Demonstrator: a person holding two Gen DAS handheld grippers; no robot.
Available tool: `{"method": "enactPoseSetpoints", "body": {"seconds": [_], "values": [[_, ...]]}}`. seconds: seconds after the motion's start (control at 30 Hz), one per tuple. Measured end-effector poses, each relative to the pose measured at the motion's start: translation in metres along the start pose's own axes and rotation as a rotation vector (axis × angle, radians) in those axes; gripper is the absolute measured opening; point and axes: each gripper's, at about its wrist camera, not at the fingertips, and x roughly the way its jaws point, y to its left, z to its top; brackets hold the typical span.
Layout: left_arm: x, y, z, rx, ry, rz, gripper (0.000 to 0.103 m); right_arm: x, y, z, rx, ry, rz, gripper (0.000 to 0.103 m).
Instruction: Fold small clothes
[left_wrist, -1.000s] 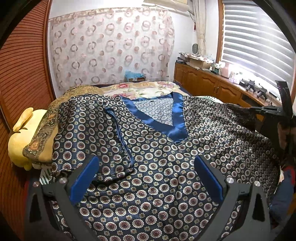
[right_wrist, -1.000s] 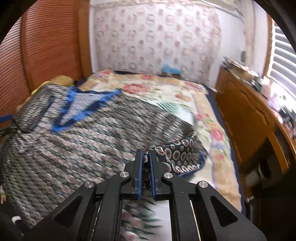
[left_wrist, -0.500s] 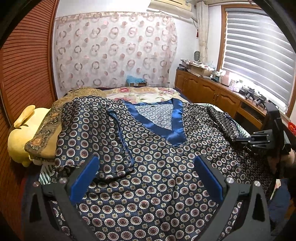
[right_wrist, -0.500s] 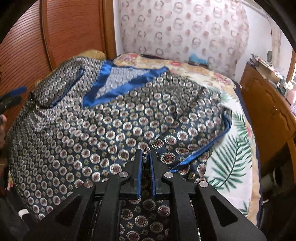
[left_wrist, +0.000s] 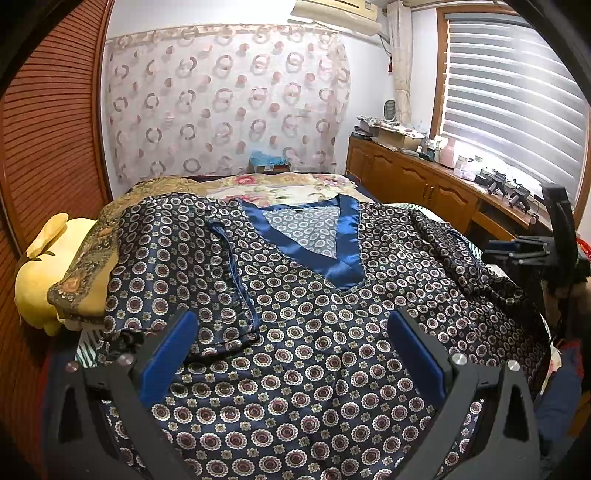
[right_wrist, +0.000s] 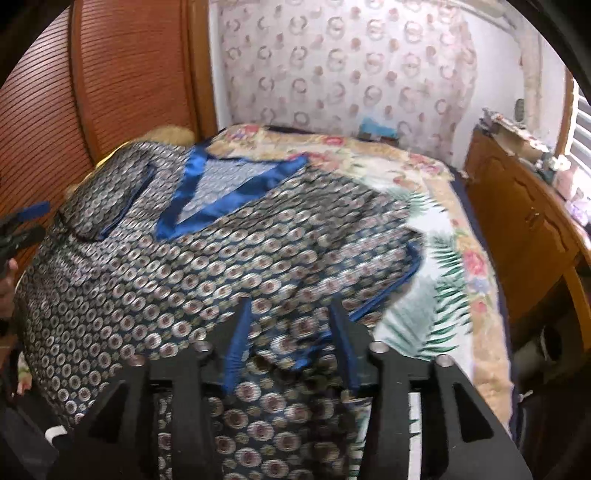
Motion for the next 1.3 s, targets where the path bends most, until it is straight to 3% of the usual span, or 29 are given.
{"method": "enactPoseSetpoints", "body": {"seconds": [0.37, 0.67, 0.8, 0.83, 0.9, 1.0, 1.3], "values": [[0.002, 0.001, -0.004, -0.013, 0.002, -0.013, 0.103, 0.041, -0.068, 0.004, 0.124, 0.090, -0.100, 0.046], [0.004, 0.001, -0.007, -0.016, 0.006, -0.018, 0.103, 0.060, -0.081, 0.009, 0.213, 0.099, -0.018, 0.046], [0.005, 0.002, -0.009, -0.018, 0.010, -0.019, 0.103, 0.074, -0.079, 0.013, 0.213, 0.138, -0.030, 0.046], [0.005, 0.002, -0.010, -0.018, 0.010, -0.017, 0.103, 0.076, -0.079, 0.014, 0.209, 0.142, -0.035, 0.044], [0.005, 0.003, -0.011, -0.019, 0.010, -0.016, 0.103, 0.077, -0.077, 0.017, 0.191, 0.136, -0.031, 0.025], [0.005, 0.007, -0.012, -0.026, 0.010, -0.014, 0.103, 0.071, -0.067, 0.029, 0.148, 0.093, -0.016, 0.010], [0.004, 0.009, -0.014, -0.034, 0.014, -0.008, 0.103, 0.062, -0.003, 0.074, -0.009, 0.015, 0.082, 0.007]]}}
